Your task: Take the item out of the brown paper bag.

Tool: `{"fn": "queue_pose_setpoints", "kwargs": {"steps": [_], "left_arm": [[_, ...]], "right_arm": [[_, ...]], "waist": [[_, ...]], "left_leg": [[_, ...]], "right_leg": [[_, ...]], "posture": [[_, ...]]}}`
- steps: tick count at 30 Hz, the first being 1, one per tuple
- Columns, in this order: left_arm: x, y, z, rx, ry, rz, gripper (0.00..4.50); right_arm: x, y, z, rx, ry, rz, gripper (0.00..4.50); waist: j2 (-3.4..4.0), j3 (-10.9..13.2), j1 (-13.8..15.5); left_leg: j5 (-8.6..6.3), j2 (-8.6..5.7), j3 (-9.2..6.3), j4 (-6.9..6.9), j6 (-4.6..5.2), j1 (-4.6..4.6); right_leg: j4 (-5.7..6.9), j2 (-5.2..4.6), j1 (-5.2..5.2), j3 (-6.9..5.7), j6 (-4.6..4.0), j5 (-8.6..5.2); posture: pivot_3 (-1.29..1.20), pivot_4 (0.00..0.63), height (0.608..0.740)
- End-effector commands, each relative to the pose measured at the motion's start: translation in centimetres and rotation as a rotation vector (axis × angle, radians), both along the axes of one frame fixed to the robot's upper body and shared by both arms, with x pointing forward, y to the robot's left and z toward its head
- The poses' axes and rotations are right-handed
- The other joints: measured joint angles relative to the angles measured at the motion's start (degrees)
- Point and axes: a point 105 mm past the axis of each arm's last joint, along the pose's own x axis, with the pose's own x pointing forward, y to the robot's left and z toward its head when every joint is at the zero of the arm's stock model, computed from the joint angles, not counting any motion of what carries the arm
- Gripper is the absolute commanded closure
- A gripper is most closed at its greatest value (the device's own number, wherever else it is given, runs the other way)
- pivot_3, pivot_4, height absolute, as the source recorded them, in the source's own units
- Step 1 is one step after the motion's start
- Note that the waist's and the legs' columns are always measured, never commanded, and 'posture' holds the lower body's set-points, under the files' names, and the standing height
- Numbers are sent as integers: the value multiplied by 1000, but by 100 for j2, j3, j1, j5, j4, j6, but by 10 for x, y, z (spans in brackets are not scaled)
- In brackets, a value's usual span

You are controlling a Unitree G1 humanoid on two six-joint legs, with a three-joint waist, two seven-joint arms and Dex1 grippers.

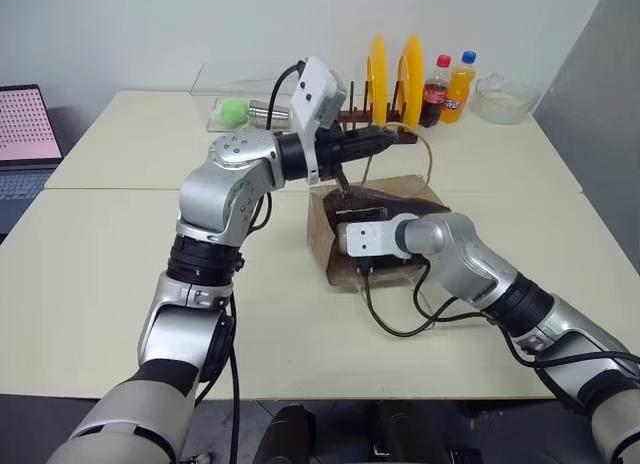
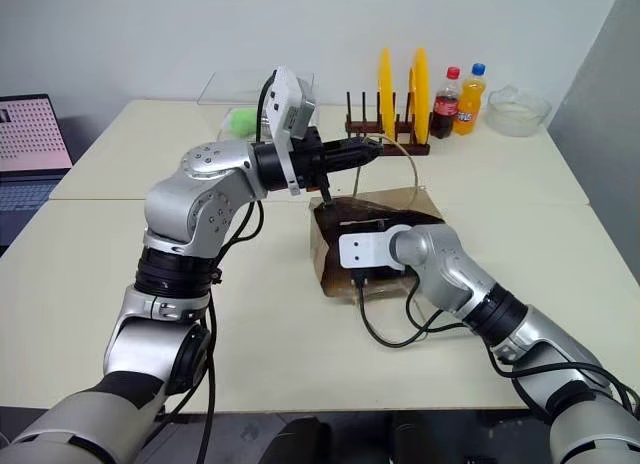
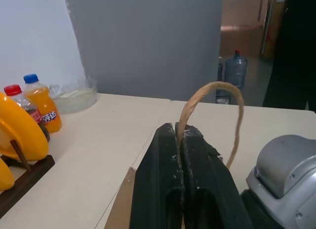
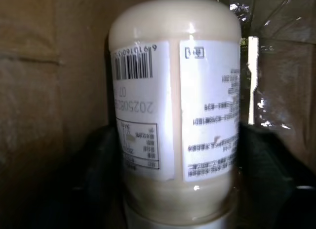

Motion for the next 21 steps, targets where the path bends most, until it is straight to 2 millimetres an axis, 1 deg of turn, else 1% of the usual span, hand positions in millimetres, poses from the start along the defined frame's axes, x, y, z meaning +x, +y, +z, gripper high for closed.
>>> {"fn": "queue_pose_setpoints", "kwargs": {"steps": [1,5,8,10,14,16,19,21], "left_arm": [[2,6,8,2,-54,30,4500],[10,13,5,24,-63,71,4500],[19,20,7,22,-66,118,4500],[23,22,8,24,-72,139,4500],[27,23,7,29,-74,153,4500],[30,23,5,37,-74,165,4500],[31,23,3,44,-75,172,4500],[32,23,2,46,-73,176,4500]], "right_arm": [[-7,5,18,62,-20,58,1482],[-21,15,45,199,-26,149,1482],[-40,19,65,298,-40,266,1482],[-56,17,78,383,-20,338,1482],[-75,12,98,502,1,409,1482],[-84,8,115,589,0,444,1482],[-90,4,130,662,-14,451,1482],[-92,-3,147,718,-35,437,1482]], "waist": [[0,0,-1],[0,0,1],[0,1,3],[-1,1,5],[-1,1,8],[-1,1,14],[-1,1,11],[-1,1,11]], "left_leg": [[0,0,0,1,0,0],[0,0,-1,1,0,0],[-1,0,-1,1,0,1],[-1,0,-2,1,1,0],[-3,0,-1,2,4,-2],[-7,0,-3,2,12,-1],[-12,0,-3,2,21,0],[-13,0,-4,2,22,1]], "right_leg": [[6,0,-2,1,0,0],[18,0,-9,0,0,0],[20,0,-9,0,0,0],[20,0,-9,-2,1,0],[18,-1,-9,-1,1,0],[19,-1,-8,-3,1,0],[20,-1,-8,-2,1,0],[21,0,-8,-3,1,0]], "posture": [[0,150,740],[0,150,740],[0,150,740],[0,150,740],[0,150,740],[0,150,740],[0,150,740],[0,150,740]]}}
